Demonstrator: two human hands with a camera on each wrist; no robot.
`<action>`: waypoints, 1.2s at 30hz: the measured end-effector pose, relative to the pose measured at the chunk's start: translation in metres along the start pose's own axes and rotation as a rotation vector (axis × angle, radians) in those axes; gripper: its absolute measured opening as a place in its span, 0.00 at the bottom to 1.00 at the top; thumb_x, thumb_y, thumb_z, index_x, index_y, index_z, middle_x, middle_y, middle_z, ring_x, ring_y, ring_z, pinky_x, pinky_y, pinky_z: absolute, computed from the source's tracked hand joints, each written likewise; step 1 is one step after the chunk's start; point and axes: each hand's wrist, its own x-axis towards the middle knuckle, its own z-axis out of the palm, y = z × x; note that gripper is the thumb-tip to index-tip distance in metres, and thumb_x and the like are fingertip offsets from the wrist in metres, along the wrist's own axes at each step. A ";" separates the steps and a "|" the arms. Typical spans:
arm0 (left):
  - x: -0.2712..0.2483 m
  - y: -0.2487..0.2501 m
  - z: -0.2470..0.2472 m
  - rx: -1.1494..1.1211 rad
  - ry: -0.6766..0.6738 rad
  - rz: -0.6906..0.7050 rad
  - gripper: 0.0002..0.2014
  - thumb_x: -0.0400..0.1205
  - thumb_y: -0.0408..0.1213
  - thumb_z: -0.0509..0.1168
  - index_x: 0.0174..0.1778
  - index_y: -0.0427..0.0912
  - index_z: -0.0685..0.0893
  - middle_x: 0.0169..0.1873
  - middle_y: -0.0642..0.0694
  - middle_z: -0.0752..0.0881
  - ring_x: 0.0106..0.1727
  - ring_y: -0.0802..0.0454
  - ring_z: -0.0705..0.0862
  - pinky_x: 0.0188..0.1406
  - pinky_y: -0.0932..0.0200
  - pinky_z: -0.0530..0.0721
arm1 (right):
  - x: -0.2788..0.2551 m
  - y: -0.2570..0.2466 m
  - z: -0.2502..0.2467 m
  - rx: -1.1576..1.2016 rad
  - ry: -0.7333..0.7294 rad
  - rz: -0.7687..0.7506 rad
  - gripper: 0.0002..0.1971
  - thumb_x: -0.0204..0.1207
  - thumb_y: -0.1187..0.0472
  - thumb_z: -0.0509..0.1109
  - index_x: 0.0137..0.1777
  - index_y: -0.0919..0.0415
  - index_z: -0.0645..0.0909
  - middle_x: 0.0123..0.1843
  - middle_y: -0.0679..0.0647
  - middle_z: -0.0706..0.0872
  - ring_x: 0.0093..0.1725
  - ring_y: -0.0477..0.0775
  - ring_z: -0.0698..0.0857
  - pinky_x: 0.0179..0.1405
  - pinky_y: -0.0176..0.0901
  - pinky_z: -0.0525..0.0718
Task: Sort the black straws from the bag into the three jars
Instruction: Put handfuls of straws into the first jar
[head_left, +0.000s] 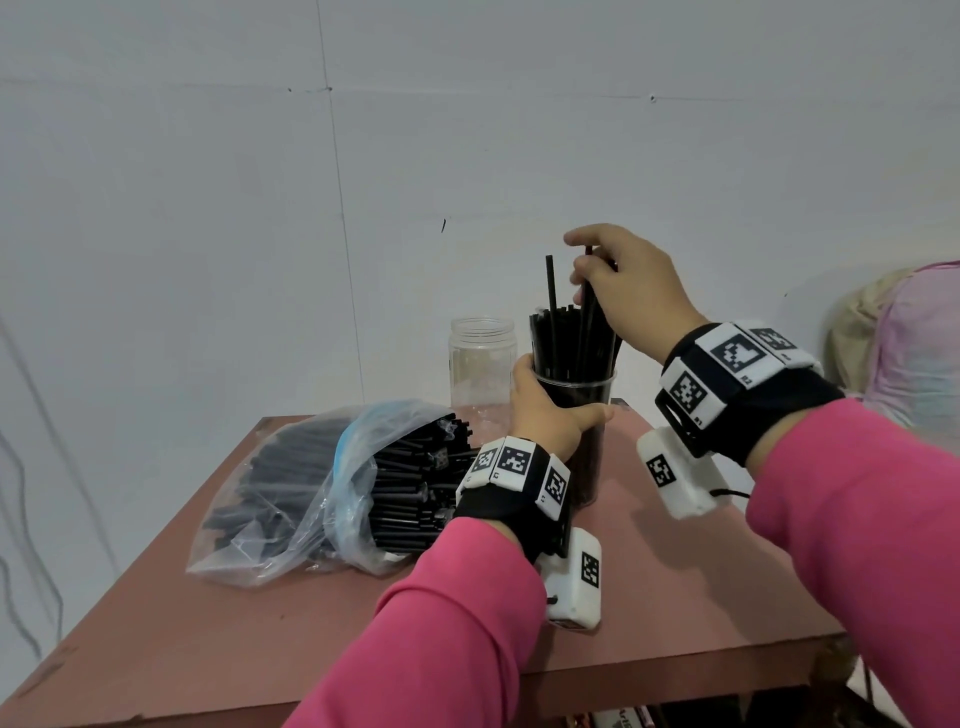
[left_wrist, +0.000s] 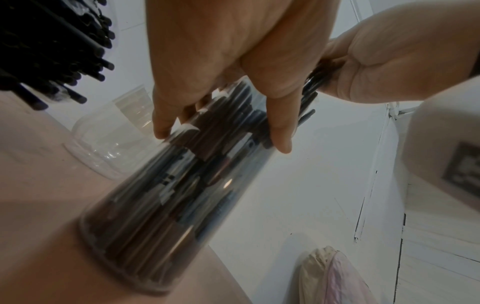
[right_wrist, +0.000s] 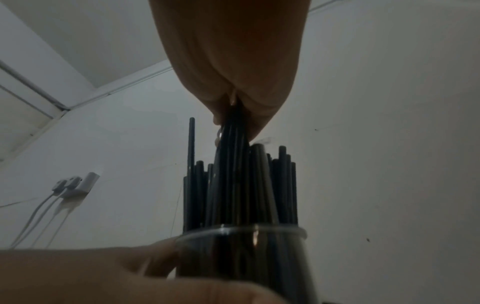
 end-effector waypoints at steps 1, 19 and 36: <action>0.000 0.000 0.000 0.000 0.001 0.001 0.43 0.65 0.31 0.82 0.72 0.46 0.65 0.64 0.45 0.78 0.64 0.47 0.79 0.65 0.51 0.77 | -0.002 0.000 0.000 -0.023 0.004 0.001 0.12 0.83 0.63 0.61 0.61 0.55 0.82 0.45 0.52 0.86 0.46 0.54 0.87 0.44 0.34 0.82; 0.001 0.000 0.000 -0.013 0.000 0.002 0.41 0.64 0.31 0.81 0.68 0.48 0.66 0.62 0.45 0.79 0.62 0.46 0.80 0.65 0.47 0.80 | -0.027 -0.001 -0.006 -0.264 -0.217 -0.153 0.12 0.83 0.52 0.65 0.56 0.53 0.88 0.53 0.45 0.88 0.58 0.46 0.83 0.61 0.40 0.78; 0.001 -0.004 0.001 -0.018 -0.002 0.022 0.42 0.61 0.33 0.83 0.66 0.52 0.66 0.61 0.46 0.80 0.61 0.47 0.81 0.62 0.50 0.81 | -0.041 0.022 -0.007 -0.454 -0.237 -0.130 0.19 0.87 0.53 0.58 0.75 0.50 0.76 0.74 0.44 0.77 0.81 0.41 0.62 0.83 0.47 0.47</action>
